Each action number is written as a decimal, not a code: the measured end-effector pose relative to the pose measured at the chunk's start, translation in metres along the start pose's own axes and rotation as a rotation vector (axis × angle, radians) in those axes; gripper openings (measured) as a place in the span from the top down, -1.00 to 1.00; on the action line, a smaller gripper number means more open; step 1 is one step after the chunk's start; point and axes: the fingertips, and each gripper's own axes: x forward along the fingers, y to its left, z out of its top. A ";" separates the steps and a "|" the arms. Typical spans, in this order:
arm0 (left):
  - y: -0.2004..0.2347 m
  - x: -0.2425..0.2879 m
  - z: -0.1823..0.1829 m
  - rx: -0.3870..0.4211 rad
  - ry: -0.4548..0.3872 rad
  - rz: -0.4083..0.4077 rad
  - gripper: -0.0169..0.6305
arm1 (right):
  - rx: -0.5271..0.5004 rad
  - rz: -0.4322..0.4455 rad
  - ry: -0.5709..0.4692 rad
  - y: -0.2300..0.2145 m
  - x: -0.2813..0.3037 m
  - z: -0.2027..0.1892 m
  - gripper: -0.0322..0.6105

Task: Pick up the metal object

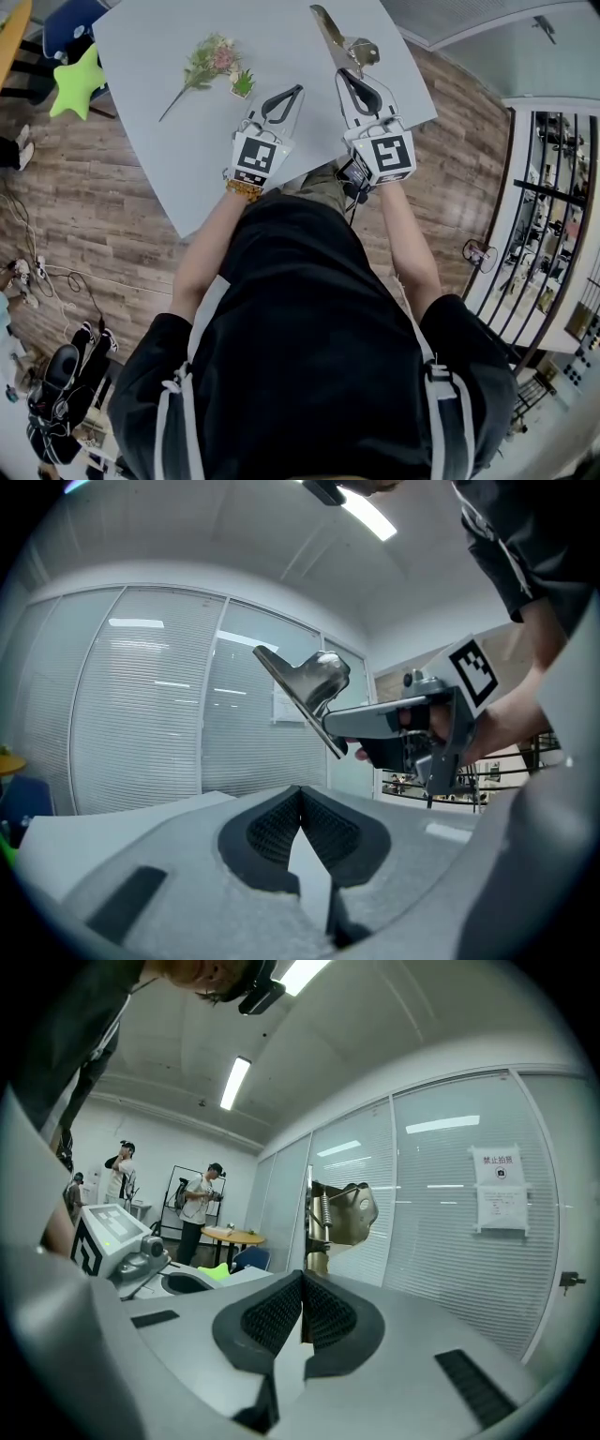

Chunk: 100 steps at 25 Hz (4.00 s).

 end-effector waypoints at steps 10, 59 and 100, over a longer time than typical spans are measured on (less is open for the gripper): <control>0.010 -0.006 0.008 0.014 -0.026 0.044 0.93 | 0.077 -0.019 -0.077 0.016 -0.013 0.003 0.89; 0.009 -0.016 0.017 0.042 -0.059 0.067 0.93 | 0.133 -0.135 -0.080 0.001 -0.067 -0.029 0.89; 0.014 -0.012 0.007 0.026 -0.043 0.059 0.93 | 0.116 -0.138 -0.039 -0.003 -0.065 -0.042 0.90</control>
